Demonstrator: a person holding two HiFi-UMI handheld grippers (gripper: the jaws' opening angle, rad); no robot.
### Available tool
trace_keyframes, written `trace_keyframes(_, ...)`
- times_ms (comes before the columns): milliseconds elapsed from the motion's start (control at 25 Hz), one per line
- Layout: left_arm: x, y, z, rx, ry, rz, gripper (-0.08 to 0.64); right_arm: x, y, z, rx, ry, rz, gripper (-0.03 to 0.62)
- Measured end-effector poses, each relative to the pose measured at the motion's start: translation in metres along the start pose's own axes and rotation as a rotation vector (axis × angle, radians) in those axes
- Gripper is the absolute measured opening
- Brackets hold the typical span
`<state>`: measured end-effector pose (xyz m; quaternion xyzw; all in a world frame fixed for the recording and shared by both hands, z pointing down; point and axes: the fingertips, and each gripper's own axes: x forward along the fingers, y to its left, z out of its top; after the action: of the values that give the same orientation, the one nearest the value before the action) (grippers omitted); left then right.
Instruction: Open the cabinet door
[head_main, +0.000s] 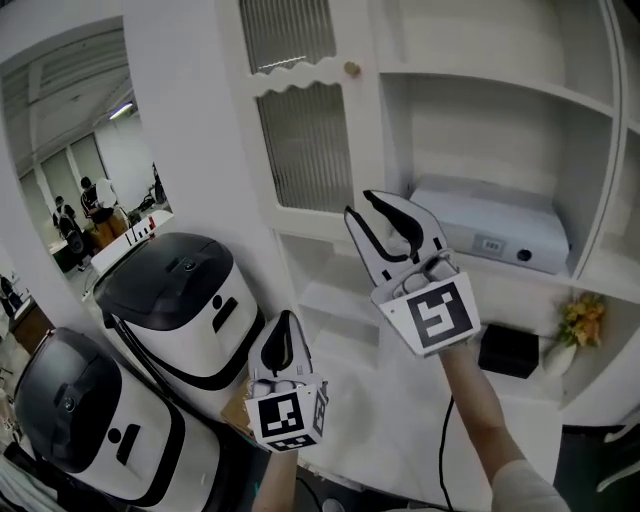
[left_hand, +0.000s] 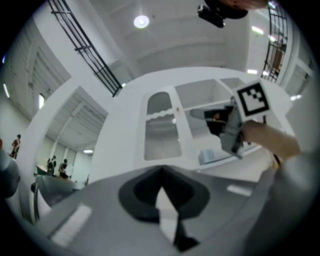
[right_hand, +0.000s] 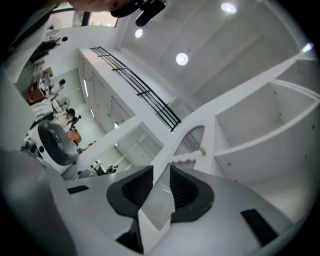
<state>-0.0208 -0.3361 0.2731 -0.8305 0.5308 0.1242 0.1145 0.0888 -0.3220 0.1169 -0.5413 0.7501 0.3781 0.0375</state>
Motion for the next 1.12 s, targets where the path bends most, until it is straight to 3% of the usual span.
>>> trace_keyframes(240,0.008,0.001,0.006,0.025,-0.012,-0.028,0.006,0.065,-0.068,0.044,-0.248,-0.020,-0.093,0.089)
trace_keyframes(520,0.013,0.007,0.013,0.021,-0.029,-0.017,0.006,0.119,-0.116,0.062,-0.496,0.106,-0.161,0.118)
trace_keyframes(760,0.017,0.007,0.010,0.015,-0.028,-0.010,0.006,0.141,-0.132,0.039,-0.582,0.233,-0.138,0.129)
trace_keyframes(1120,0.013,0.015,0.002,-0.002,-0.017,0.018,0.006,0.150,-0.137,0.033,-0.619,0.260,-0.139,0.096)
